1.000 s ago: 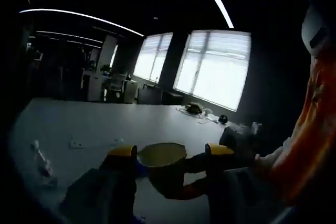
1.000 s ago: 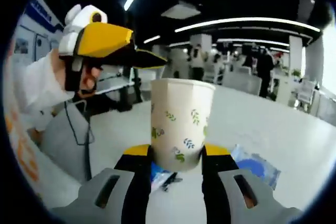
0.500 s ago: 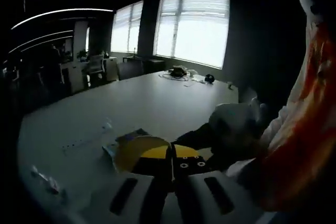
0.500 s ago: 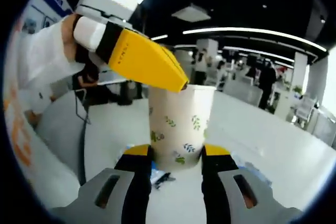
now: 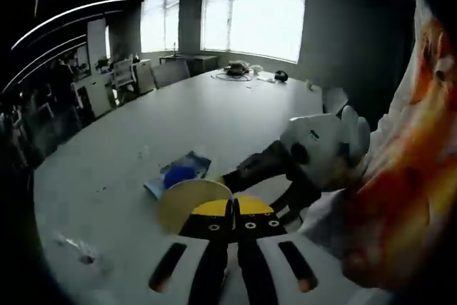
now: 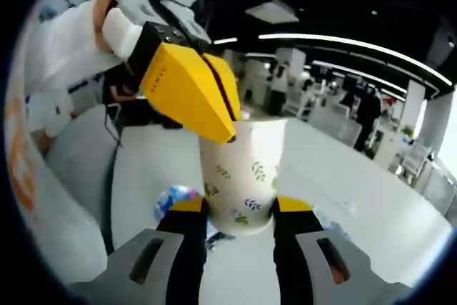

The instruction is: Arrange the tabletop items into an orderly group along one side of the table until the central work area is clear of visible clutter.

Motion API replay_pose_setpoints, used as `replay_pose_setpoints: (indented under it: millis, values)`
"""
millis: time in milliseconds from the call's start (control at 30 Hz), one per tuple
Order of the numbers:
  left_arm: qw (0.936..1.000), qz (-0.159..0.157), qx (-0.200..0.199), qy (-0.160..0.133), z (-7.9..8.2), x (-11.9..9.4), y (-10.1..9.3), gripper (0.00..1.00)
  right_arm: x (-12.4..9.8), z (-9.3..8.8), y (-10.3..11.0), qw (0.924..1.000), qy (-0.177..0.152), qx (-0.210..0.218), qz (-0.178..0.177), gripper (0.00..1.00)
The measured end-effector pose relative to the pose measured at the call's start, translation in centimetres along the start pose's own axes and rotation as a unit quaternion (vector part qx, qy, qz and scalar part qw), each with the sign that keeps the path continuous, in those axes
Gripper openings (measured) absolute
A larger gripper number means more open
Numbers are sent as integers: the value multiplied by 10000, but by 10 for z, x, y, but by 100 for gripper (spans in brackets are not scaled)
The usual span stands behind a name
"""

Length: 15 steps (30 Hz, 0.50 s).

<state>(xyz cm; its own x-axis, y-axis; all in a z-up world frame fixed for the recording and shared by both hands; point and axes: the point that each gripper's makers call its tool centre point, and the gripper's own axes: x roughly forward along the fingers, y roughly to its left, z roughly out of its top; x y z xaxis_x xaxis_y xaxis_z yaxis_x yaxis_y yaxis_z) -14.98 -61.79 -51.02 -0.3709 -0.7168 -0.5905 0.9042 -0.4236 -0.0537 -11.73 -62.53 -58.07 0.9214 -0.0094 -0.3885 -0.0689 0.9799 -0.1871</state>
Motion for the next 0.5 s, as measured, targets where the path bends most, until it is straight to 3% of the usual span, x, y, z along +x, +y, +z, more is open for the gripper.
replay_pose_setpoints:
  millis: [67,233,300,400,433,500]
  values:
    - [9997,-44,160,164,-4,1,-1,0,0,-1,1,10000,36,-57,-2,34]
    - [9990,-174,99,391,-13,4,-4,0,-1,-3,2,9998,140,-126,1,34]
    - [9988,-42,113,467,-15,4,0,0,-1,-5,2,9998,177,-126,12,35]
    - [9983,98,55,565,-24,4,10,0,5,-12,17,9969,178,598,475,35]
    - [9979,173,70,618,-28,4,14,0,5,-16,15,9958,205,769,449,34]
    - [9957,471,228,762,-36,1,29,0,2,-20,13,9973,252,576,375,29]
